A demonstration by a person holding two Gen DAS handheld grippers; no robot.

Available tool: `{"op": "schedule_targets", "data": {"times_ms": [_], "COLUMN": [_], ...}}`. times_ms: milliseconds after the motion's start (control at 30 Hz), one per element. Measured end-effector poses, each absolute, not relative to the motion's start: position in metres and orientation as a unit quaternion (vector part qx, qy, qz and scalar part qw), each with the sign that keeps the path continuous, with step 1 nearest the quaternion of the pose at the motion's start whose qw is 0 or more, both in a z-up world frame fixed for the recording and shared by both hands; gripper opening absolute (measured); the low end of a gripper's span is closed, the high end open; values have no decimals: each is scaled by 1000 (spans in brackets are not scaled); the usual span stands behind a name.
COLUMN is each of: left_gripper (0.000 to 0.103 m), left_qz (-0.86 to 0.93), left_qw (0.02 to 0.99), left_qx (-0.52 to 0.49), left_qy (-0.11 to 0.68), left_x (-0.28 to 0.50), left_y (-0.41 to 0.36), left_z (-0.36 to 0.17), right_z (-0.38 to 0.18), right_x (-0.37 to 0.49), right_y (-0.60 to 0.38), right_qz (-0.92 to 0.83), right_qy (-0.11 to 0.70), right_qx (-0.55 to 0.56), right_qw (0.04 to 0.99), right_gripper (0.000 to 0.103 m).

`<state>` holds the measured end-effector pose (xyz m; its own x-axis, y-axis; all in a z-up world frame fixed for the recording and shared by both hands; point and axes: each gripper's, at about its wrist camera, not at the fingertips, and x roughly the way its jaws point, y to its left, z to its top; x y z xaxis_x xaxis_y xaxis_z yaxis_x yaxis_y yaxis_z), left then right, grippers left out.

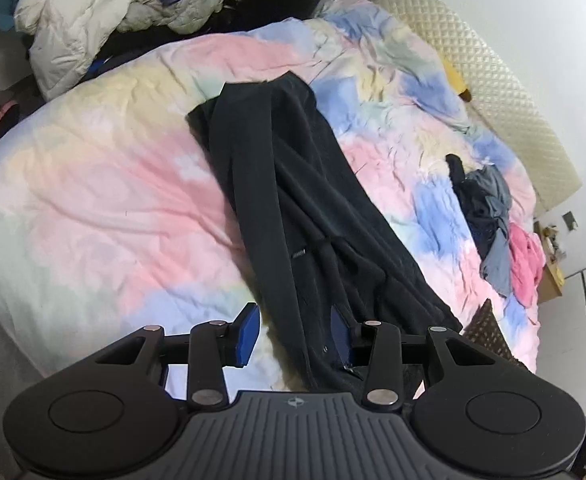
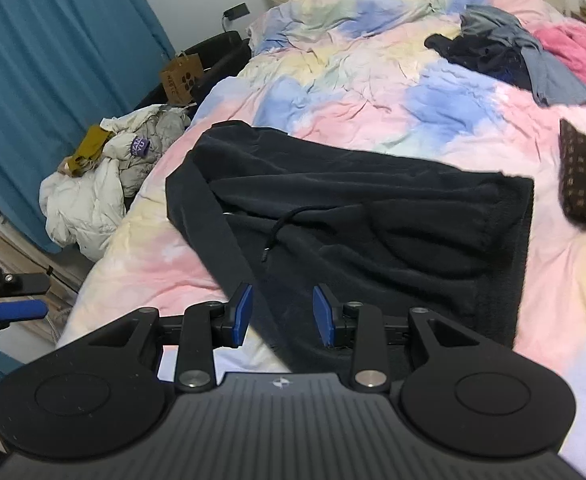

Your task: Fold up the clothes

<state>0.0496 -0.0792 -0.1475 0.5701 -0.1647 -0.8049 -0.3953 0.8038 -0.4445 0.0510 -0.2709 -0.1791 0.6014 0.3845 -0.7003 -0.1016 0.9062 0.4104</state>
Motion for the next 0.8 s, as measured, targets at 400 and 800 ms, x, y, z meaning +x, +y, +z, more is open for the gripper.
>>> {"op": "schedule_targets", "data": {"times_ms": [400,800], "left_gripper": [41,44], "left_qz": [-18,27], "left_qw": [809,785], "left_qx": [-266,-316], "left_qy": [524,532], "left_x": [68,99], "left_y": [52,138], "left_z": [-172,-191], "right_z": [-200,-216], "right_x": [58,146], "right_y": [-143,-98], "right_qz": [86,133], "right_qy": [438,458], "right_qx": [207,205], "right_qw": [871,854], "right_gripper": [37,58]}}
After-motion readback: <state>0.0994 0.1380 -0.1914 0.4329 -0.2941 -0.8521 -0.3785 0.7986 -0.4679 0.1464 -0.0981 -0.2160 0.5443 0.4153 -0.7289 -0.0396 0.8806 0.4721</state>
